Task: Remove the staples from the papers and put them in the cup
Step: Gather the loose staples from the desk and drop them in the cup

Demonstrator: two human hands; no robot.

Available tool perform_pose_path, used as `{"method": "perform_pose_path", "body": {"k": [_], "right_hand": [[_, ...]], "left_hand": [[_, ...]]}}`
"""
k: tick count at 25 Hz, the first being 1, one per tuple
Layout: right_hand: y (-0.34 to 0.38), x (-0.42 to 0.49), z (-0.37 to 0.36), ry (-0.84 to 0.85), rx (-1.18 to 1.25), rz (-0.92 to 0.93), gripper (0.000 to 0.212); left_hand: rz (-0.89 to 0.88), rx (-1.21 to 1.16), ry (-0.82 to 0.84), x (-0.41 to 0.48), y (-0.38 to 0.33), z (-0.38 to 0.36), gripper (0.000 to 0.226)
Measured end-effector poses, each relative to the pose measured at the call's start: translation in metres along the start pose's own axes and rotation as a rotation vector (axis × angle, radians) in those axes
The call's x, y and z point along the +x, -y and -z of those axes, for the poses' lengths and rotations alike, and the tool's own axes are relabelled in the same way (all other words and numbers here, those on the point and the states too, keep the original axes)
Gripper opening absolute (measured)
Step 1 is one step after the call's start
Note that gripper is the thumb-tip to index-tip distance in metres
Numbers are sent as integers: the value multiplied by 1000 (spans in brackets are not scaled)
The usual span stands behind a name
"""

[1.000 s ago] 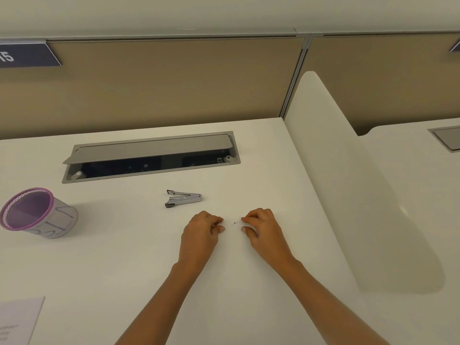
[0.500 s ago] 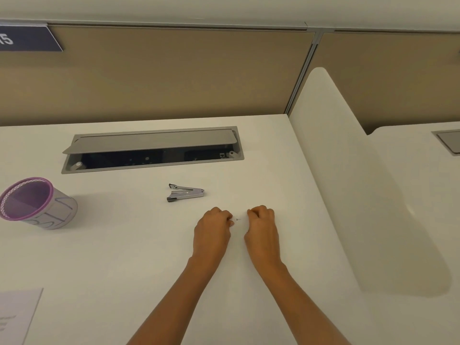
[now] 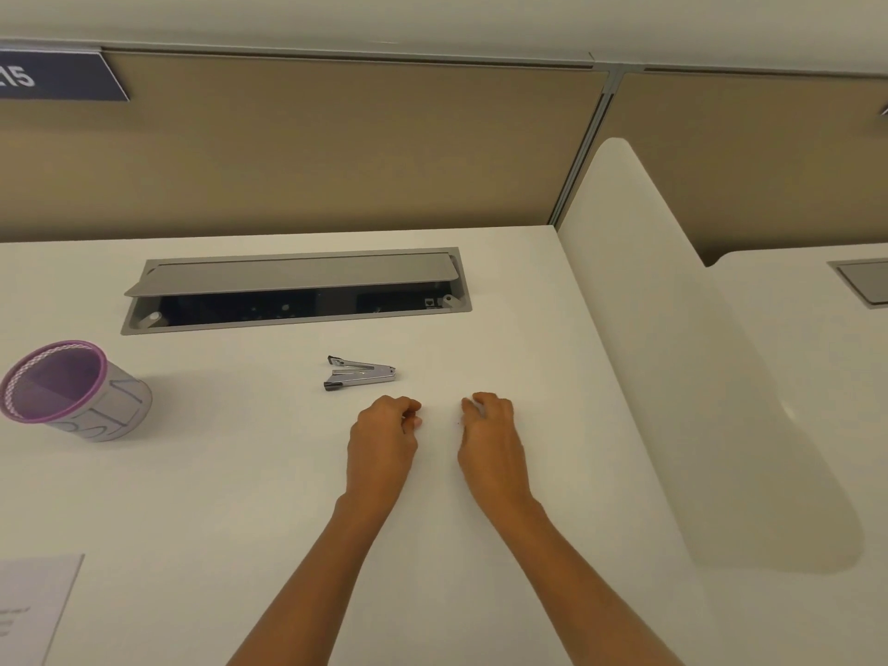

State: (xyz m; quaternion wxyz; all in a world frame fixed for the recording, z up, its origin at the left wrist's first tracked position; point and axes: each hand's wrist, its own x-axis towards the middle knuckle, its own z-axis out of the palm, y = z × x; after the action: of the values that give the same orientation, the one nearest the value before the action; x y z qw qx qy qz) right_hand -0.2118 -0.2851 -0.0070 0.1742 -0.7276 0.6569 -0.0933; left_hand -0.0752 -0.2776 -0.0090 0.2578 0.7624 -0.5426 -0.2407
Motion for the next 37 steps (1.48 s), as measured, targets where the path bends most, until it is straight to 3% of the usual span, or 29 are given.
{"method": "perform_pose_path", "body": {"k": [4,8,12,21,25,27,31,33,37], "right_hand": [[13,-13,-12,54,-164,151,56],[13,-20,-2,7,-194,224,40],[22,-10,7,59,-201,169,24],[40,1,4,111,-355,109,23],[40,5,1,66,-306,68,18],[27,13,7,62,-96,-118,12],[-8,24,34,105,1015,-713,4],[-15,22,46,128,1343,-764,9],[-3,19,62,178,1514,-732,15]], "left_hand": [[-24,15,1,-3,0,0,22],[-10,15,28,-5,0,2,22],[-2,18,54,-9,6,6,21],[3,27,78,-17,14,12,22],[1,37,109,-25,16,18,23],[-3,23,109,-29,21,24,22],[-14,-22,81,-34,32,43,20],[8,-52,44,-32,38,54,20],[39,-71,-21,-31,51,79,20]]}}
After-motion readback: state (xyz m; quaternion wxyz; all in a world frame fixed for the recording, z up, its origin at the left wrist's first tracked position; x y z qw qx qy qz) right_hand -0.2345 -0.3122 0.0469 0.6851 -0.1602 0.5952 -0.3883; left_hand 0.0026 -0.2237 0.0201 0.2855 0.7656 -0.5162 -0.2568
